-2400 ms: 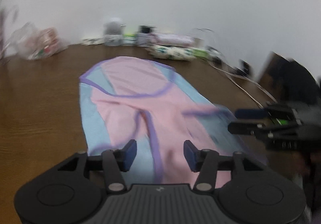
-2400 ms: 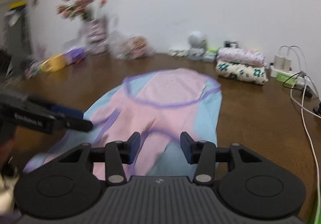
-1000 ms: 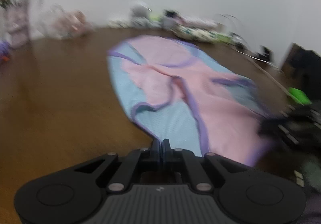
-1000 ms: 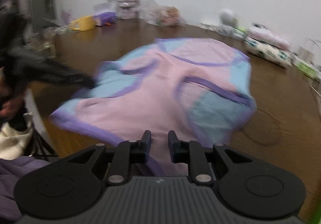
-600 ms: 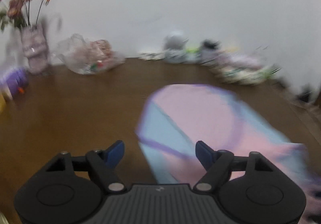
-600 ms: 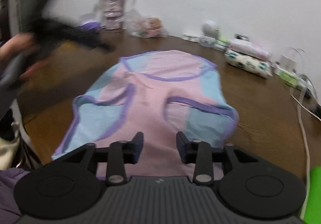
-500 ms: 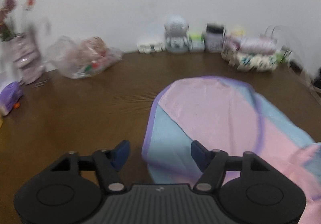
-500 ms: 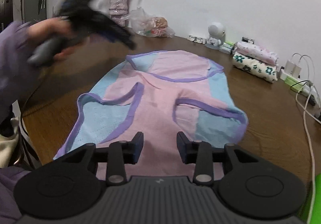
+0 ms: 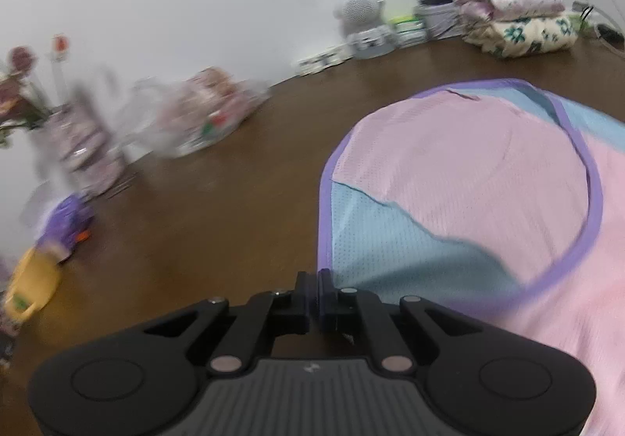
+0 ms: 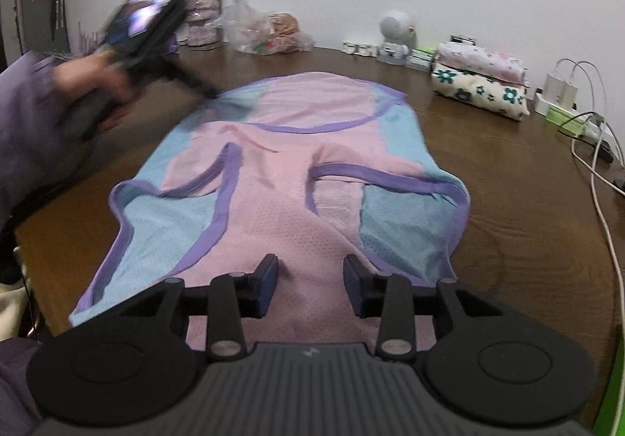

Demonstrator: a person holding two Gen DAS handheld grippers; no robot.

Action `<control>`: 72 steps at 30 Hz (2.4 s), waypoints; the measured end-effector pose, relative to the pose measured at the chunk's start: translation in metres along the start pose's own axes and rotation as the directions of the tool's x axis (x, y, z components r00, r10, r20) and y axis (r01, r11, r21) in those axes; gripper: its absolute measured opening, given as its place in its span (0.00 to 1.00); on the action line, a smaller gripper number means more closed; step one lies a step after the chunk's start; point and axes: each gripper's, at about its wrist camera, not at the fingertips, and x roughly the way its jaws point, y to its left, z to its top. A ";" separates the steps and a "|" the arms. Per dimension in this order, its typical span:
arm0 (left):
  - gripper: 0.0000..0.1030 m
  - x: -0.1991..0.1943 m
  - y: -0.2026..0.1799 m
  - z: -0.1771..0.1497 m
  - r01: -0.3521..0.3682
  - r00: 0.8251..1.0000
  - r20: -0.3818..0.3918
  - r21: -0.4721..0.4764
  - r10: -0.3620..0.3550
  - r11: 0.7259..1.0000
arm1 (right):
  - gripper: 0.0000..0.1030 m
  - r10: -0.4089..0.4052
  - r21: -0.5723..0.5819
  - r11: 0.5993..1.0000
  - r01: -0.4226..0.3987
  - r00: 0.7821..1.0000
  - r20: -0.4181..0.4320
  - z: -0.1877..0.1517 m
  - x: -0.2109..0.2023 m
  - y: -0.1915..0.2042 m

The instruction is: Fold clothes

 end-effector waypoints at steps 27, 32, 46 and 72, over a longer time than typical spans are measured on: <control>0.03 -0.046 0.007 -0.041 0.280 0.959 0.066 -0.061 -0.276 0.958 | 0.02 0.173 -0.217 0.959 -0.182 0.983 -0.059 -0.025 -0.045 0.065; 0.02 -0.079 -0.008 -0.064 0.264 0.964 0.041 -0.073 -0.261 0.962 | 0.01 0.047 -0.205 0.977 -0.061 0.996 -0.073 -0.029 -0.046 0.035; 0.60 -0.128 -0.007 -0.093 0.413 0.906 0.176 -0.163 -0.385 0.896 | 0.56 0.095 -0.128 0.988 -0.083 0.992 0.085 -0.017 -0.053 0.019; 0.36 -0.156 -0.041 -0.109 0.571 0.816 0.138 -0.037 -0.562 0.820 | 0.35 0.107 -0.057 0.993 -0.107 0.994 -0.001 -0.024 -0.035 0.011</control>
